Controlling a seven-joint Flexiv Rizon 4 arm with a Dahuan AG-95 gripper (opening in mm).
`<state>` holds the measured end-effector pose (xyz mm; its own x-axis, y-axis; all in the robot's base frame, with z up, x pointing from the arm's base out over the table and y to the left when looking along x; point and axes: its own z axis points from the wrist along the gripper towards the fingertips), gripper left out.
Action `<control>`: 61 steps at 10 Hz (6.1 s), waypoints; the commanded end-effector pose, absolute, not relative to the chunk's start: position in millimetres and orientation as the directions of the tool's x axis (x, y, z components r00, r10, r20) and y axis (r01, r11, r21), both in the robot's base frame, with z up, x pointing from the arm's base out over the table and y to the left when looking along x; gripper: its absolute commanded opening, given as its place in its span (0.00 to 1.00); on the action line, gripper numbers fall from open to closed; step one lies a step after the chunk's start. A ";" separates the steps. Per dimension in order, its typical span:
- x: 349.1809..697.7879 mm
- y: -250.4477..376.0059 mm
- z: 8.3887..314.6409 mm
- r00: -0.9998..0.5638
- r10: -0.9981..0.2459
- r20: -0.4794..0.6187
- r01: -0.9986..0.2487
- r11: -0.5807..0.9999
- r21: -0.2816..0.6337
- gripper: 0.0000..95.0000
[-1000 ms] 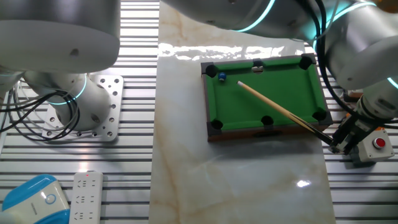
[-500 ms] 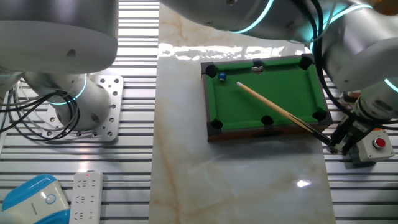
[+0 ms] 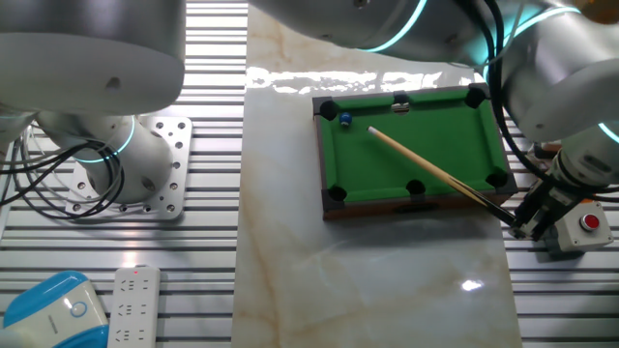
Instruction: Hit the pool ball
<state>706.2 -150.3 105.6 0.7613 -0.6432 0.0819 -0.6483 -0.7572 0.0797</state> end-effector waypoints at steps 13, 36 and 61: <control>651.7 -118.5 97.4 0.755 -0.655 0.047 -0.655 -0.748 0.101 0.00; 693.5 -149.4 140.9 0.056 -0.996 0.067 -0.995 -0.051 0.081 0.00; 644.4 -105.1 91.4 0.146 -0.989 0.003 -0.987 -0.146 0.063 0.60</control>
<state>645.9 -105.1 90.4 0.1459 -0.9893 0.0018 -0.9873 -0.1455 0.0629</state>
